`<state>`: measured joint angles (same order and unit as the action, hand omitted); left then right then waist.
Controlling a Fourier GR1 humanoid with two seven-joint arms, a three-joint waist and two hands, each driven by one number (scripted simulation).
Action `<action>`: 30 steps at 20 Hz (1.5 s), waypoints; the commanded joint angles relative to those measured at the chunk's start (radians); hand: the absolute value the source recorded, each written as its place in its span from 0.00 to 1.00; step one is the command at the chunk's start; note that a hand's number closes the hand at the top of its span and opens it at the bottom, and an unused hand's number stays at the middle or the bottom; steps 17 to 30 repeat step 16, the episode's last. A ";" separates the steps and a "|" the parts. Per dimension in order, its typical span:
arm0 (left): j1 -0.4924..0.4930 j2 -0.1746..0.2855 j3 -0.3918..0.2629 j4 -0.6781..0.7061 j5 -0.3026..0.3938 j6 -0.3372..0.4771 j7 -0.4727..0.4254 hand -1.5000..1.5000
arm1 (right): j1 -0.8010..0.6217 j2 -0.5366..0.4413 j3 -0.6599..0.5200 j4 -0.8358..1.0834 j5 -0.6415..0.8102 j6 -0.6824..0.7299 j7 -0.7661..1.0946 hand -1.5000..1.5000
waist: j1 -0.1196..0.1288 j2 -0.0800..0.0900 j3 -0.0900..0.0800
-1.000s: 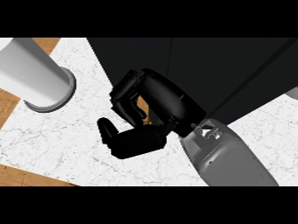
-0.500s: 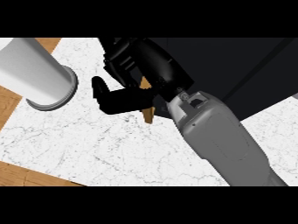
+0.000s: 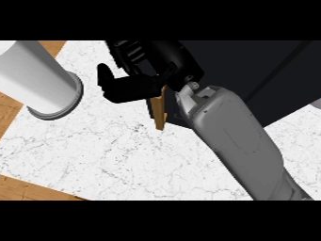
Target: Pick up the wine, place it into the cabinet and close the cabinet
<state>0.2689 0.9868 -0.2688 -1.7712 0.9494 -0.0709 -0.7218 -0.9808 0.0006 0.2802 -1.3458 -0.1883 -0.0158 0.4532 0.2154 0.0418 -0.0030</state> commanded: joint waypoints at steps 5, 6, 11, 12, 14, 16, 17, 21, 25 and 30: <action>-0.003 -0.021 0.003 0.011 0.002 0.017 -0.005 1.00 | -0.031 -0.093 -0.126 0.210 -0.004 -0.008 -0.066 1.00 | -0.035 0.042 -0.001; 0.008 -0.010 -0.001 0.007 -0.002 -0.001 -0.004 1.00 | -0.017 -0.108 -0.127 0.214 -0.002 0.001 -0.082 1.00 | -0.035 0.041 0.000; 0.012 -0.014 0.002 0.019 -0.004 0.001 -0.007 1.00 | 0.003 -0.123 -0.131 0.228 -0.026 0.044 -0.140 1.00 | -0.049 0.045 0.000; 0.019 -0.025 -0.008 0.018 0.001 0.010 -0.001 1.00 | 0.006 -0.136 -0.129 0.232 -0.032 0.069 -0.148 1.00 | -0.058 0.044 0.001; 0.016 -0.019 -0.002 0.032 -0.008 0.011 -0.004 1.00 | -0.003 -0.128 -0.126 0.248 -0.032 0.070 -0.160 1.00 | -0.061 0.044 -0.002; 0.017 -0.027 -0.003 0.022 -0.012 0.020 -0.010 1.00 | 0.002 -0.123 -0.124 0.263 -0.036 0.077 -0.184 1.00 | -0.059 0.040 -0.001; 0.017 -0.027 -0.003 0.022 -0.012 0.020 -0.010 1.00 | 0.002 -0.123 -0.124 0.263 -0.036 0.077 -0.184 1.00 | -0.059 0.040 -0.001; 0.017 -0.027 -0.003 0.022 -0.012 0.020 -0.010 1.00 | 0.002 -0.123 -0.124 0.263 -0.036 0.077 -0.184 1.00 | -0.059 0.040 -0.001; 0.017 -0.027 -0.003 0.022 -0.012 0.020 -0.010 1.00 | 0.002 -0.123 -0.124 0.263 -0.036 0.077 -0.184 1.00 | -0.059 0.040 -0.001; 0.017 -0.027 -0.003 0.022 -0.012 0.020 -0.010 1.00 | 0.002 -0.123 -0.124 0.263 -0.036 0.077 -0.184 1.00 | -0.059 0.040 -0.001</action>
